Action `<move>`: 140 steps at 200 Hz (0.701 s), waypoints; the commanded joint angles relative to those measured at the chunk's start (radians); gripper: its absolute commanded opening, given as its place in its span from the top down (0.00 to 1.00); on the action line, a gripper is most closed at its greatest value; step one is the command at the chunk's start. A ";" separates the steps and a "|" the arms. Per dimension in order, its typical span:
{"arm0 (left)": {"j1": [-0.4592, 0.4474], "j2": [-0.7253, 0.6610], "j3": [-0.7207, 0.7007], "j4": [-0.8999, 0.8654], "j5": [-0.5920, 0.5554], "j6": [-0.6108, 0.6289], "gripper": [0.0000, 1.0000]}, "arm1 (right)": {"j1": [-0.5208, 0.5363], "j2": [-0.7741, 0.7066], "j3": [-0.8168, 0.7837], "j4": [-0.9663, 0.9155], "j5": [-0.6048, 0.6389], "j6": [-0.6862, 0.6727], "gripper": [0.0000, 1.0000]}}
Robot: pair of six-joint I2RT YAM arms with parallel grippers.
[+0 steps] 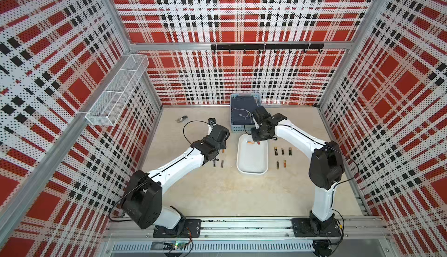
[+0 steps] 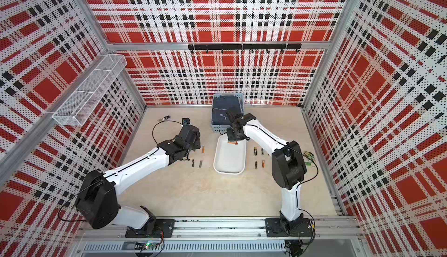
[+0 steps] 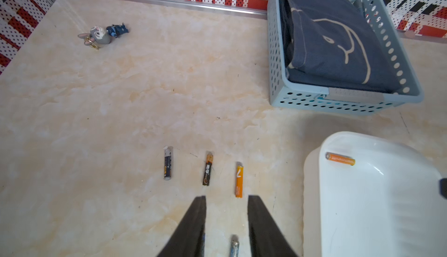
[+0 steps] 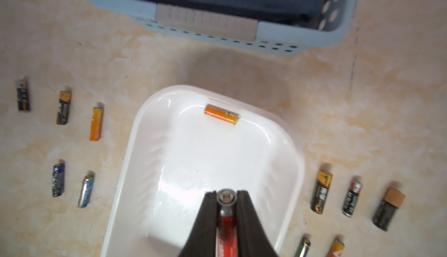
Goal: Take the batteries out of the storage box
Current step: Place the battery at the center of the board.
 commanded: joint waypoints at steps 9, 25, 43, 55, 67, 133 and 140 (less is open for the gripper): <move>-0.038 0.032 0.065 0.001 -0.020 0.029 0.65 | -0.097 -0.143 -0.088 -0.072 0.105 0.010 0.99; -0.059 0.046 0.083 0.001 -0.015 0.049 0.65 | -0.172 -0.216 -0.201 -0.072 0.141 0.003 0.99; -0.091 0.059 0.091 0.023 -0.011 0.097 0.64 | -0.246 -0.289 -0.352 -0.053 0.167 -0.006 0.99; -0.104 0.075 0.101 0.026 -0.003 0.117 0.64 | -0.276 -0.318 -0.435 -0.041 0.180 -0.009 1.00; -0.114 0.091 0.113 0.026 0.009 0.128 0.64 | -0.298 -0.335 -0.509 -0.010 0.176 -0.011 1.00; -0.149 0.162 0.158 0.018 0.013 0.174 0.64 | -0.304 -0.250 -0.681 0.131 0.142 -0.017 1.00; -0.149 0.164 0.156 0.017 0.016 0.174 0.64 | -0.304 -0.236 -0.687 0.147 0.130 -0.022 1.00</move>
